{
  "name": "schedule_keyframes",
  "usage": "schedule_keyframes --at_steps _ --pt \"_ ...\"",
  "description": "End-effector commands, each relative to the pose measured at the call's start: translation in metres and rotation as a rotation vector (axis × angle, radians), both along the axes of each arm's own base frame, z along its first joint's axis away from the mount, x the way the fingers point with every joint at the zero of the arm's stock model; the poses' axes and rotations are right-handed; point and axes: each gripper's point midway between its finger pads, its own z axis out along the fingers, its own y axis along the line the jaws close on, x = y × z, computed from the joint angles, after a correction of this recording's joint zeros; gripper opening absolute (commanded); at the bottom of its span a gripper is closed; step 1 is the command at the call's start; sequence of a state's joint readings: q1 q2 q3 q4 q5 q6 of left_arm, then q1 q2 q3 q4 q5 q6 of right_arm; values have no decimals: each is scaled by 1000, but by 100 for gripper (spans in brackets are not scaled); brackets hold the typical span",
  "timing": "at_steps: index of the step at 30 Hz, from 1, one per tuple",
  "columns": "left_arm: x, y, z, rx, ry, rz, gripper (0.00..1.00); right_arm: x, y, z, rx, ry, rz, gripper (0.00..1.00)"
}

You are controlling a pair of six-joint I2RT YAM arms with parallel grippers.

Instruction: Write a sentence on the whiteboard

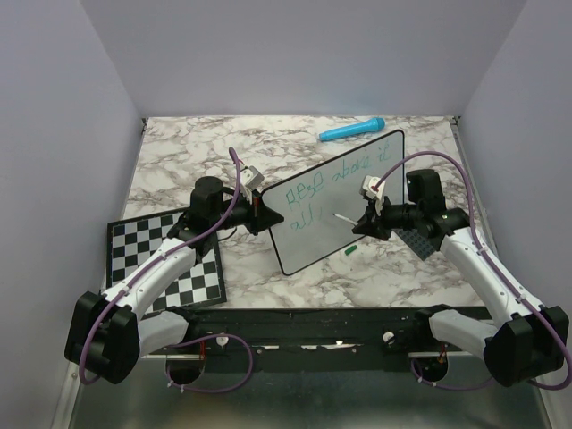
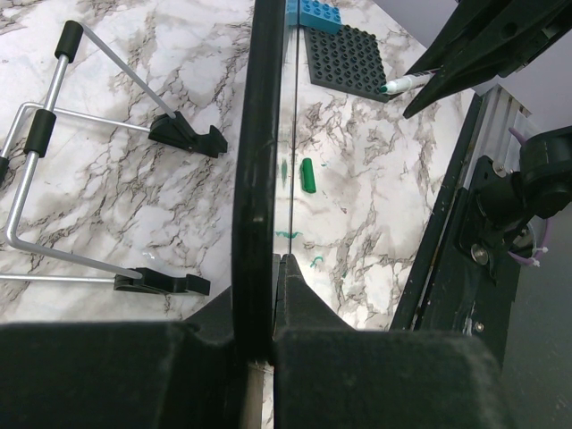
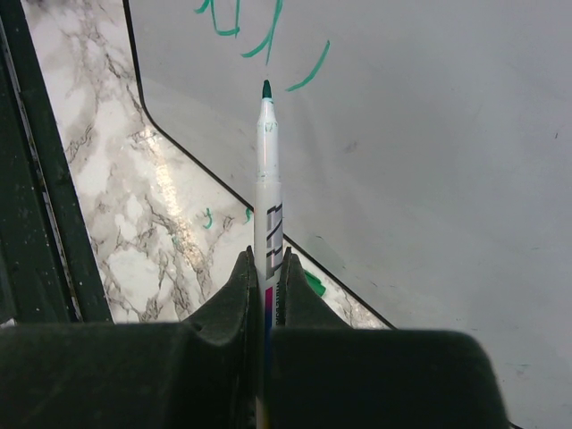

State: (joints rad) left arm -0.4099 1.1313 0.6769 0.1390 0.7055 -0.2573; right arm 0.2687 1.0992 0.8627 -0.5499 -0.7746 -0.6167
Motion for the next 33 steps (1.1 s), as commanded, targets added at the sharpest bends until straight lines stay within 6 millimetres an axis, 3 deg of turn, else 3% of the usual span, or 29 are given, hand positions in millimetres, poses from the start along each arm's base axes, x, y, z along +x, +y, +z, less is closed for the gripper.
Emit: schedule_keyframes --at_steps 1,33 --pt "-2 15 -35 122 41 46 0 -2 1 0 7 -10 2 0" --pt "-3 15 -36 128 39 57 0 1 -2 -2 -10 -22 -13 1"
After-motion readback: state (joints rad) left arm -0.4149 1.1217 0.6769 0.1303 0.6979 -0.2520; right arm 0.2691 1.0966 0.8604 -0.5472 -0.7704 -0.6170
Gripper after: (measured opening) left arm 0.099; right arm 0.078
